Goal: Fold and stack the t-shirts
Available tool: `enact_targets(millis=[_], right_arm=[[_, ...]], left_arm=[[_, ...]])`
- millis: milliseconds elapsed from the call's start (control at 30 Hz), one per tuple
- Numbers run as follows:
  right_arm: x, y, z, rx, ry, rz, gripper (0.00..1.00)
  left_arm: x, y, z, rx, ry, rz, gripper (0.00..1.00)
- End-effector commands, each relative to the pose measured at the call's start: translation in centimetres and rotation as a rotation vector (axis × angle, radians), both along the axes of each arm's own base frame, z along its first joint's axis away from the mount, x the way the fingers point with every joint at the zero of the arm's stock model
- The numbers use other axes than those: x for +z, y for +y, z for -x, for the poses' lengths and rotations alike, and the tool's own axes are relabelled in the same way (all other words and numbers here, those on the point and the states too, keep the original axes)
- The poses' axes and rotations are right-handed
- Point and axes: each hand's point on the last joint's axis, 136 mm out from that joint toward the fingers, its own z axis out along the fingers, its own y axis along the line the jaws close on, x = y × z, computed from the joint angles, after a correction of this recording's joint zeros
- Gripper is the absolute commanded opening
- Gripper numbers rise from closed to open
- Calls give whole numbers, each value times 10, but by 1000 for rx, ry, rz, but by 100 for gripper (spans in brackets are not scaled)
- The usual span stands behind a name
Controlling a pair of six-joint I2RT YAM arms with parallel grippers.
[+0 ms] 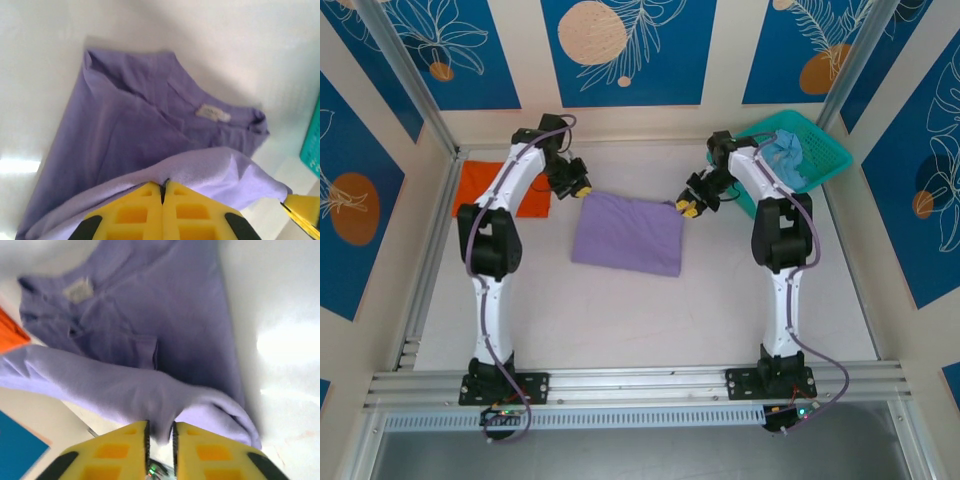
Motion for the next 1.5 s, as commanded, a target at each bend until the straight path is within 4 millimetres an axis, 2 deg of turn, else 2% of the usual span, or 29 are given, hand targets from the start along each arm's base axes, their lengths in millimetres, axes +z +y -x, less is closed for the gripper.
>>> enact_targets(millis=[0, 33, 67, 100, 133, 167, 233, 300, 400, 467, 567, 667, 767, 867, 933, 1033, 1133, 1267, 1367, 1467], right_arm=[[8, -16, -19, -83, 39, 24, 36], [13, -22, -25, -101, 22, 42, 59], [20, -24, -31, -110, -2, 31, 80], [28, -27, -35, -116, -26, 23, 81], [36, -31, -36, -117, -46, 31, 79], [43, -33, -35, -113, -66, 41, 77], [60, -25, -29, -76, -140, 30, 67], [74, -6, -16, -28, -207, -25, 55], [76, 30, 13, 52, -262, -101, 43], [63, 47, 32, 103, -255, -93, 36], [35, 68, 51, 155, -204, -116, 21], [6, 83, 66, 203, -162, -101, 19], [-21, 95, 81, 247, -110, -94, 18], [-47, 100, 97, 276, -59, -87, 17], [-62, 99, 108, 288, -25, -73, 15], [-79, 93, 130, 309, 14, -49, 15], [-93, 86, 154, 339, 51, -31, 15], [-96, 79, 178, 377, 56, -22, 17], [-90, 80, 188, 396, 37, -34, 21], [-74, 88, 188, 407, -13, -83, 28]], left_arm=[[-15, 24, -26, 116, 40, -27, 45], [-10, 28, -31, 129, 33, -32, 43], [-2, 33, -35, 137, 7, -58, 46], [10, 36, -39, 138, -36, -81, 61], [23, 37, -41, 142, -76, -78, 77], [32, 36, -41, 143, -99, -68, 79], [54, 33, -36, 125, -151, -71, 75], [66, 24, -24, 91, -169, -73, 66], [69, 1, 1, 6, -189, -80, 51], [58, -15, 19, -62, -184, -89, 45], [28, -44, 45, -147, -137, -27, 42], [-4, -58, 68, -225, -78, -49, 42], [-41, -58, 89, -259, 6, -69, 42], [-79, -45, 110, -276, 76, -112, 43], [-104, -32, 130, -307, 131, -167, 43], [-124, -12, 163, -345, 200, -225, 43], [-130, 3, 194, -355, 240, -234, 44], [-121, 14, 222, -351, 264, -229, 47], [-103, 18, 225, -320, 244, -215, 52], [-78, 20, 206, -281, 193, -189, 61]])
